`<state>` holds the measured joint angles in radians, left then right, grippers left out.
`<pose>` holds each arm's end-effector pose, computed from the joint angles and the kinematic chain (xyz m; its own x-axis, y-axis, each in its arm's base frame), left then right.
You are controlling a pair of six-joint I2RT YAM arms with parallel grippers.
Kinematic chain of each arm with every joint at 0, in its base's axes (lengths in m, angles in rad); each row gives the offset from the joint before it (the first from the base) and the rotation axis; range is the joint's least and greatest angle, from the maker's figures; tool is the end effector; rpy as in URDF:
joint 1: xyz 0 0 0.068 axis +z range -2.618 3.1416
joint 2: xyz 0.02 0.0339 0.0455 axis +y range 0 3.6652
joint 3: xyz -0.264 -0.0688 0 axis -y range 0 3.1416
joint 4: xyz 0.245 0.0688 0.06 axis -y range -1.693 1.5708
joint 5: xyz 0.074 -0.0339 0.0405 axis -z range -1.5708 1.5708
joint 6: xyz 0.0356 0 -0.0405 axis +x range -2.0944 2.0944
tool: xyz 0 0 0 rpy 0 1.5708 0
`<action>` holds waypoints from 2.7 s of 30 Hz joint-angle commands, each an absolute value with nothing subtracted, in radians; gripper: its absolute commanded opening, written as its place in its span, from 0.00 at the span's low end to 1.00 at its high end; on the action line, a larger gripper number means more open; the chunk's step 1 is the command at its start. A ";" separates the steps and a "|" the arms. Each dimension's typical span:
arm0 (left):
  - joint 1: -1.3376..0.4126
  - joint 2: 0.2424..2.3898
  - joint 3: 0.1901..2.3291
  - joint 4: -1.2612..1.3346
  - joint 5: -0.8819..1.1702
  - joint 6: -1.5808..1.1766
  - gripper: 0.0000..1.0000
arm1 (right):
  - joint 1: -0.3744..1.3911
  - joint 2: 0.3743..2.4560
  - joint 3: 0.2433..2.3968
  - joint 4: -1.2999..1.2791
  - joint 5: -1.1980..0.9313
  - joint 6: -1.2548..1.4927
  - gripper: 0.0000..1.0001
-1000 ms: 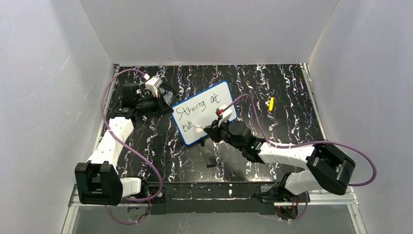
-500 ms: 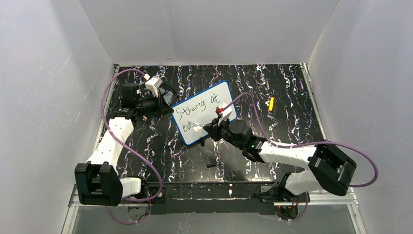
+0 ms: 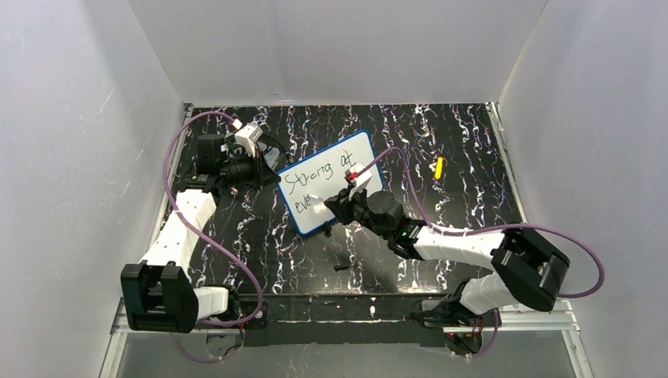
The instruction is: Write a sentence on the whiteboard
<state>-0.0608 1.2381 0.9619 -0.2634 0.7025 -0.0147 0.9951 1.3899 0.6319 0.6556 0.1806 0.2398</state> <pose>0.2708 -0.0395 0.3020 -0.5216 0.0205 -0.8529 0.5921 0.7285 -0.3446 0.1688 0.2483 0.2372 -0.2269 0.0795 -0.9707 -0.6938 0.6862 0.2184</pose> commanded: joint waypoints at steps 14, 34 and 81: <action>-0.063 1.202 0.965 -0.278 0.716 -0.005 0.00 | 0.992 1.339 0.588 0.636 0.264 0.258 0.01; -0.063 1.200 0.962 -0.278 0.713 -0.005 0.00 | 0.993 1.348 0.582 0.671 0.249 0.281 0.01; -0.063 1.202 0.963 -0.278 0.716 -0.005 0.00 | 0.992 1.374 0.604 0.787 0.280 0.242 0.01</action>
